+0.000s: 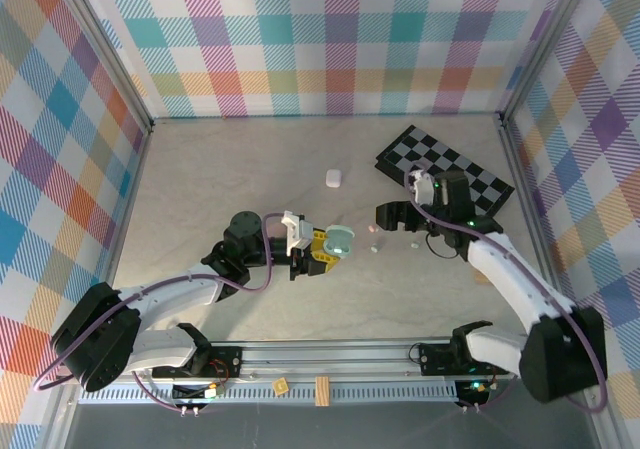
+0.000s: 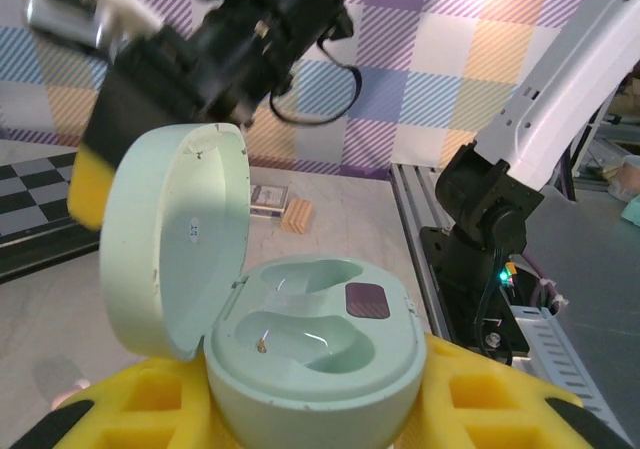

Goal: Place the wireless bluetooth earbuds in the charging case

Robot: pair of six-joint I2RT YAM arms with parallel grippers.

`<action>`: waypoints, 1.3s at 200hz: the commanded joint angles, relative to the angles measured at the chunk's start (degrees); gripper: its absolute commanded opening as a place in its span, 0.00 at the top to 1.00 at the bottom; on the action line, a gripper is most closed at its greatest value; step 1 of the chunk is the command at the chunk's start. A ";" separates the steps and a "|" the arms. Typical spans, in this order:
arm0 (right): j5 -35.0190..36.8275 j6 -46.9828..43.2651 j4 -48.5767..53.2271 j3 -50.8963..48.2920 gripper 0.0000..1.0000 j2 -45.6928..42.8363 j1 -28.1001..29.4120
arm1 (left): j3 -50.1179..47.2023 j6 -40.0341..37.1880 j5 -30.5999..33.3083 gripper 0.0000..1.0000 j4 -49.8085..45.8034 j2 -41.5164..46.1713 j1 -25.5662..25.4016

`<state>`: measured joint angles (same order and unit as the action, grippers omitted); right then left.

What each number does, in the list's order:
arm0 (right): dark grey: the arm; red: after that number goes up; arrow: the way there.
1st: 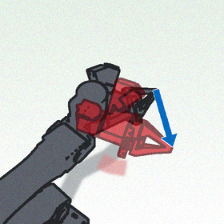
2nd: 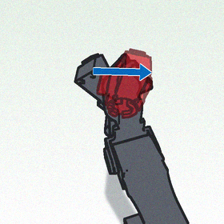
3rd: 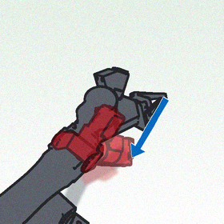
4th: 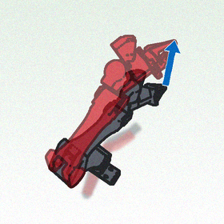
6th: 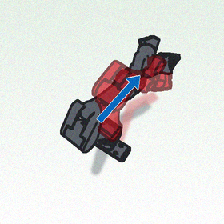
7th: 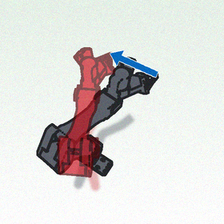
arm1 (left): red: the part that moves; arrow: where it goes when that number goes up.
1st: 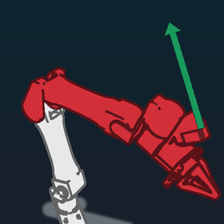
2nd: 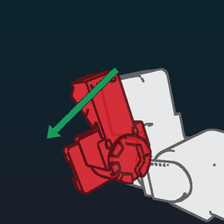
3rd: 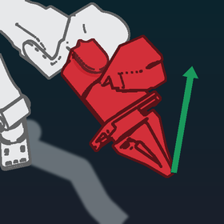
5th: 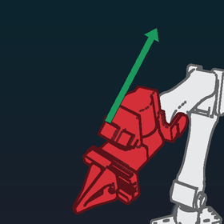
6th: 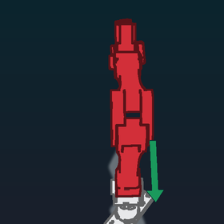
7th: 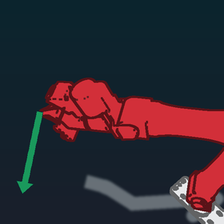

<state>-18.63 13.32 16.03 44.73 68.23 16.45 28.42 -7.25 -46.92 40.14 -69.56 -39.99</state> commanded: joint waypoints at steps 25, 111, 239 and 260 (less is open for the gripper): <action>8.23 10.66 6.98 2.23 0.16 9.68 -0.26 | -0.65 0.30 0.16 0.67 3.30 1.64 0.17; 15.54 25.16 3.32 -4.12 0.25 11.93 -7.29 | 0.14 -1.97 0.36 0.67 -1.33 3.61 0.19; 4.20 22.19 2.65 -4.60 0.37 14.06 -7.09 | -0.03 -2.60 0.25 0.67 -1.70 3.10 0.17; 2.43 21.33 2.43 -4.62 0.38 14.11 -6.64 | 0.14 -2.51 0.03 0.67 -1.26 2.53 0.17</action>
<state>-12.91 35.62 18.50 40.82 83.68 9.08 28.29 -8.60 -46.17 37.60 -67.24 -39.99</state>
